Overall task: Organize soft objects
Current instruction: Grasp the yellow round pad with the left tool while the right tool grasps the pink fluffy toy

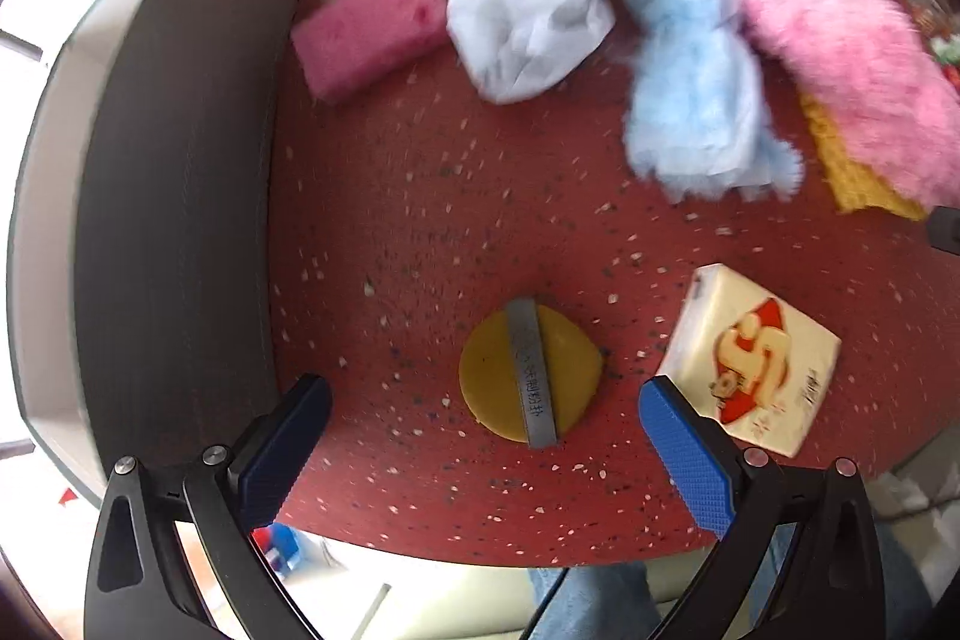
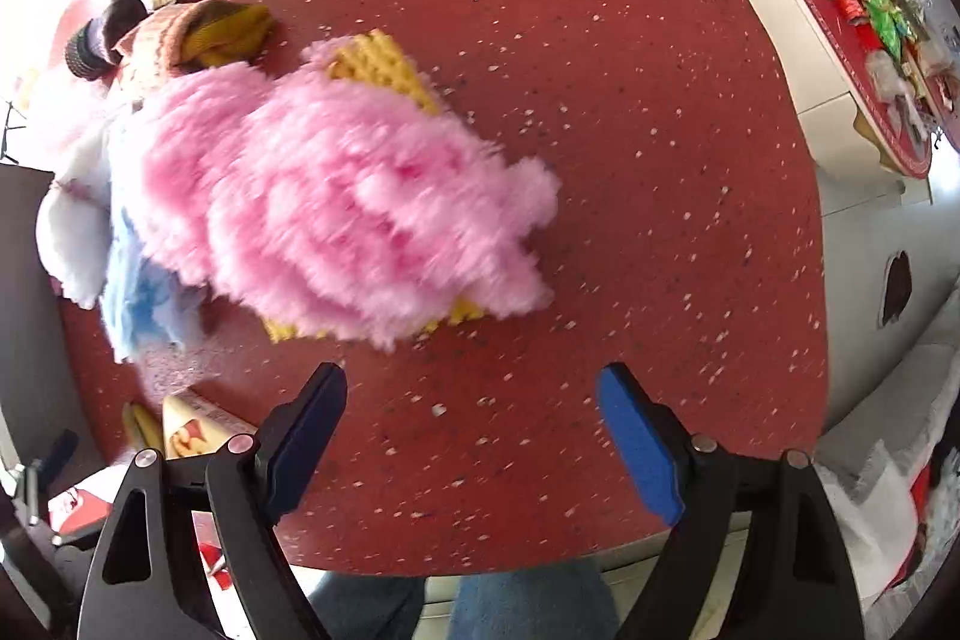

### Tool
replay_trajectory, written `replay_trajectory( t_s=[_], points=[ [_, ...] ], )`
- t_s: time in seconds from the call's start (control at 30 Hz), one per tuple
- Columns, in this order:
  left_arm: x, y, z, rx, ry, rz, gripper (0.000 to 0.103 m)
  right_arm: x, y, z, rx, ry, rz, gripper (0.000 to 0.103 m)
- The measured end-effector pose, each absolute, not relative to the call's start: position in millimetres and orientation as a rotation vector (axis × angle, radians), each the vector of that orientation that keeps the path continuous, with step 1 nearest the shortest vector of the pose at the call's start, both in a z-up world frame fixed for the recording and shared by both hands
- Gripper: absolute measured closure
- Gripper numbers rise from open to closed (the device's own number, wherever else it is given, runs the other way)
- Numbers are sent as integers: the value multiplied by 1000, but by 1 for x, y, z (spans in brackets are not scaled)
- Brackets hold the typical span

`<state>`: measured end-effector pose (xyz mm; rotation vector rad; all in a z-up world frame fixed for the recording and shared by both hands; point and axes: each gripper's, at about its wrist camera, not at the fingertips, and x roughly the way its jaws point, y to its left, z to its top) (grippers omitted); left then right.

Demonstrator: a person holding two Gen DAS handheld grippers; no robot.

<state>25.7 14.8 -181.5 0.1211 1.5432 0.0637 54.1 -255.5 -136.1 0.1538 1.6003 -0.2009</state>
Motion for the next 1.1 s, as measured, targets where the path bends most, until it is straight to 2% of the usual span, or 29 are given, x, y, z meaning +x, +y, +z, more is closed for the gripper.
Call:
replay_trajectory(
  t_s=[0.13,0.4,0.53,0.87,0.93,1.0,1.03,1.1],
  points=[
    [25,28,-195,39,1578,97,0,49,-233,-128,104,1567,-168,15],
    [30,25,-208,-29,1583,98,0,77,-175,-111,-210,1454,-2,15],
    [28,36,-215,-117,1596,101,0,100,-147,-118,-279,1467,55,15],
    [24,43,-216,-130,1604,115,0,120,-127,-143,-389,1515,121,15],
    [27,42,-215,-118,1620,115,0,127,-124,-150,-387,1521,121,21],
    [31,38,-213,-86,1619,105,0,129,-124,-150,-373,1525,119,39],
    [32,36,-211,-76,1616,93,3,137,-124,-152,-364,1530,118,42],
    [34,33,-204,-82,1614,57,15,146,-143,-148,-331,1531,115,54]
  ],
)
